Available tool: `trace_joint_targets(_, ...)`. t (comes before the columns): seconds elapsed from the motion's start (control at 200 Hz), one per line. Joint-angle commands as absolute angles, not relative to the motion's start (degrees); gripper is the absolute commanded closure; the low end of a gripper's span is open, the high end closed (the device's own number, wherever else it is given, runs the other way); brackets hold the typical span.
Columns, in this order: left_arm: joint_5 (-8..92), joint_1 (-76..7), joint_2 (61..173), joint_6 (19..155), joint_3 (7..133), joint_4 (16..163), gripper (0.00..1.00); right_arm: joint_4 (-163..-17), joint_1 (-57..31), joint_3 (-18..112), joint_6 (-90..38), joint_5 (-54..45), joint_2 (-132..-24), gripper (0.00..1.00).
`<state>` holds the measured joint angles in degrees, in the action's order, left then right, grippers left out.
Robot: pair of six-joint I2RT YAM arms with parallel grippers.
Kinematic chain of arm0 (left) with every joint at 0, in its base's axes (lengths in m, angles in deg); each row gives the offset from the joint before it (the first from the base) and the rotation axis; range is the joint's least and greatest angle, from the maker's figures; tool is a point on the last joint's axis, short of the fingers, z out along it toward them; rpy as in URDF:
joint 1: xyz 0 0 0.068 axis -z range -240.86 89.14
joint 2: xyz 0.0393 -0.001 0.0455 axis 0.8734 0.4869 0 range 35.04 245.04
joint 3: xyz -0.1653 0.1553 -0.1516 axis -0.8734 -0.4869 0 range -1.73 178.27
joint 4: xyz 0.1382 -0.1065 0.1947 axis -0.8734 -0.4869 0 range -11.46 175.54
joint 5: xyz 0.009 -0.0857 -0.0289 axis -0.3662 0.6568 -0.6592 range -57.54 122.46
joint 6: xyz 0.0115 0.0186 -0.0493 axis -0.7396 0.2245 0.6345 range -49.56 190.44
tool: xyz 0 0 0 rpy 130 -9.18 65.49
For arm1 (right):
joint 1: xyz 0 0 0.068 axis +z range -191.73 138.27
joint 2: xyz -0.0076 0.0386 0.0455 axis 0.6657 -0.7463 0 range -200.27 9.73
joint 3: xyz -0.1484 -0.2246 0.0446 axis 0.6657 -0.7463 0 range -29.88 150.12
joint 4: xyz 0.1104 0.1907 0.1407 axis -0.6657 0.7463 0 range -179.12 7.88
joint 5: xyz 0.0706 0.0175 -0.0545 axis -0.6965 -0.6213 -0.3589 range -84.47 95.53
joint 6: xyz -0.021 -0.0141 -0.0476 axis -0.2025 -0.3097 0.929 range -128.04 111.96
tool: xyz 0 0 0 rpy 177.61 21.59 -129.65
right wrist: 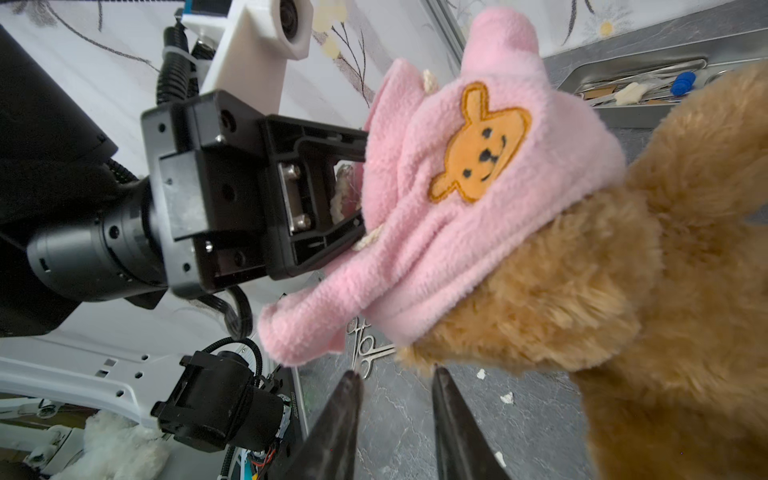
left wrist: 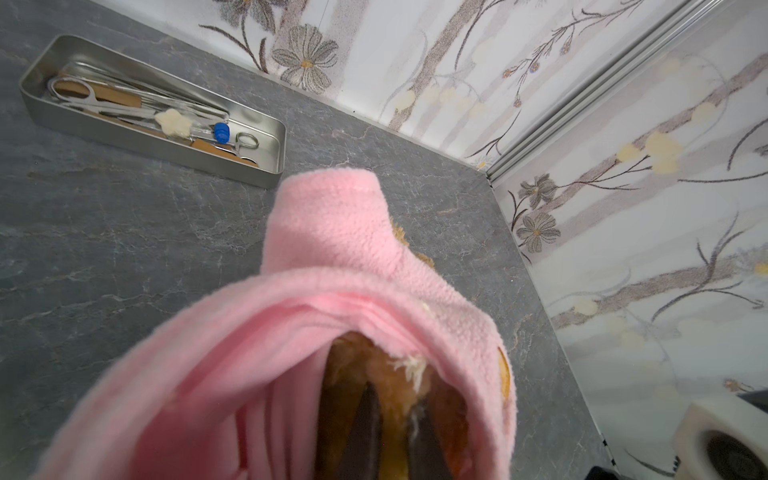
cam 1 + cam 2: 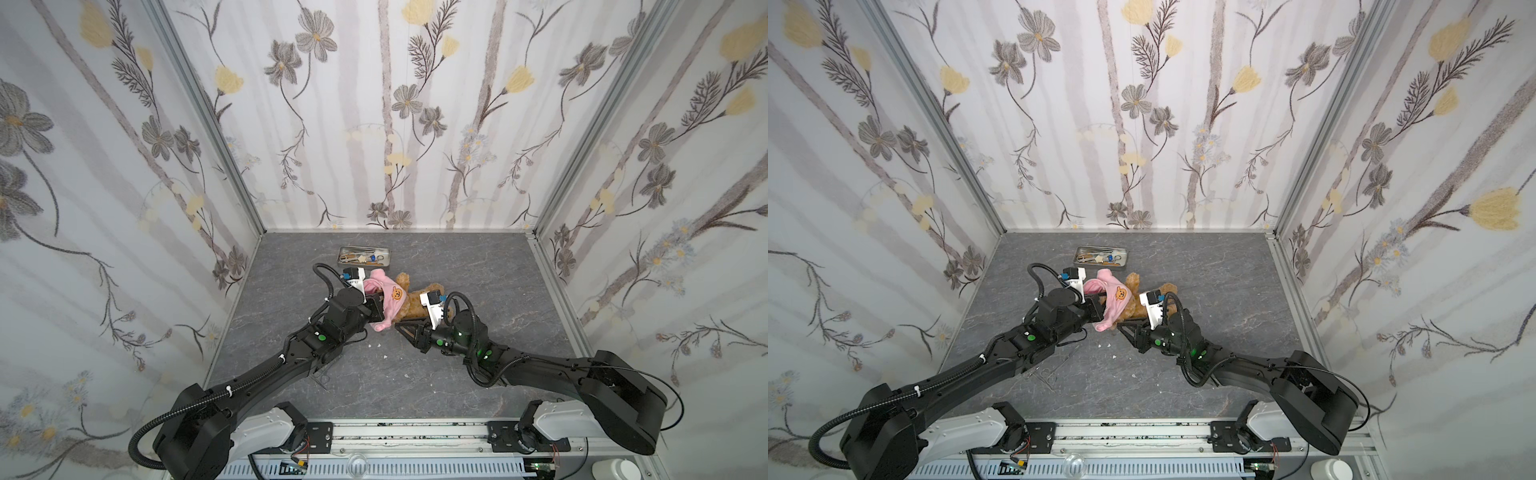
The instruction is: Dress the teddy bear
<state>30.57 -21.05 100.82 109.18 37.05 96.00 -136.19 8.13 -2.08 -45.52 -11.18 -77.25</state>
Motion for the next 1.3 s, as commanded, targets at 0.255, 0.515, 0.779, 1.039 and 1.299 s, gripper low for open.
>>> trace_joint_targets(0.255,31.53,-21.00,100.96,113.86,37.37,97.91,1.00,-147.11,8.39,-1.00,-49.47,-11.28,-83.95,0.72)
trace_joint_targets(0.515,31.83,-21.05,101.22,114.04,37.51,97.93,1.00,-150.85,8.73,-0.47,-52.22,-12.04,-86.95,0.79)
trace_joint_targets(0.779,31.93,-21.00,101.87,114.39,38.06,98.20,1.00,-151.45,9.42,0.42,-54.77,-9.64,-88.45,0.86)
trace_joint_targets(1.039,30.52,-21.04,101.51,114.94,39.16,98.20,1.00,-147.21,9.51,-3.45,-56.49,-1.15,-85.87,1.00)
trace_joint_targets(1.299,29.86,-21.05,101.06,114.91,41.39,98.11,1.00,-133.90,11.35,-4.91,-53.92,8.70,-82.05,1.00)
